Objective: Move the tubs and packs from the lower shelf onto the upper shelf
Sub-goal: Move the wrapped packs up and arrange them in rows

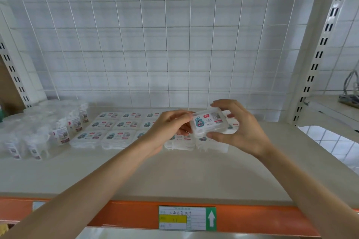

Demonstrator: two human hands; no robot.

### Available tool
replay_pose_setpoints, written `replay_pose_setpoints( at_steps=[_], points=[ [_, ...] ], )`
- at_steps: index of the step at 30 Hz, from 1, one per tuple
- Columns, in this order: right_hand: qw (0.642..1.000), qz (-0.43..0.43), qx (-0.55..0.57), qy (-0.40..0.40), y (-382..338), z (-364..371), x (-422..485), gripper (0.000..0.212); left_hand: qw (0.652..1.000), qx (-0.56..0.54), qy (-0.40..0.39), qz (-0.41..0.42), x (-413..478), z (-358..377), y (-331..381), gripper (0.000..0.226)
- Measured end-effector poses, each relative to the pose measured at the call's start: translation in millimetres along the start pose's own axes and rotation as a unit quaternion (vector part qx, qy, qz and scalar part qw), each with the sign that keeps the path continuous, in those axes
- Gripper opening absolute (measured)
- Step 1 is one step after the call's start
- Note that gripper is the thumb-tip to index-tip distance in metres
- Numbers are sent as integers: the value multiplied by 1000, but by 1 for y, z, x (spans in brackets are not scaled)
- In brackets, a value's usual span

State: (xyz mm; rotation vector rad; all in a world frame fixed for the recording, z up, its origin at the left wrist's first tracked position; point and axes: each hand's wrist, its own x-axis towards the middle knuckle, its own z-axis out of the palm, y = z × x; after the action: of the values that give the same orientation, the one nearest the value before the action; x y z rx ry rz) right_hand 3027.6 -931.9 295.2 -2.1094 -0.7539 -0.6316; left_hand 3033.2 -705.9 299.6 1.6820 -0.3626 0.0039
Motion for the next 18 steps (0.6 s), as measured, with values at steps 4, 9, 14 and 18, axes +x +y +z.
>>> replay_pose_setpoints(
  at_steps=[4, 9, 14, 18],
  points=[
    [999, -25, -44, 3, 0, 2, 1, 58, 1000, 3, -2, -7, 1, 0, -1, 25],
    [998, 19, -53, 9, 2, -3, 2, 50, 1000, 19, 12, -11, -2, 2, 3, 31],
    [996, 56, -65, 23, 5, -10, 5, 44, 983, 174, 48, 37, -4, 1, 0, 27],
    [994, 62, -93, 0, 12, -19, 8, 53, 923, 363, -14, 125, -7, 4, -9, 28]
  ],
)
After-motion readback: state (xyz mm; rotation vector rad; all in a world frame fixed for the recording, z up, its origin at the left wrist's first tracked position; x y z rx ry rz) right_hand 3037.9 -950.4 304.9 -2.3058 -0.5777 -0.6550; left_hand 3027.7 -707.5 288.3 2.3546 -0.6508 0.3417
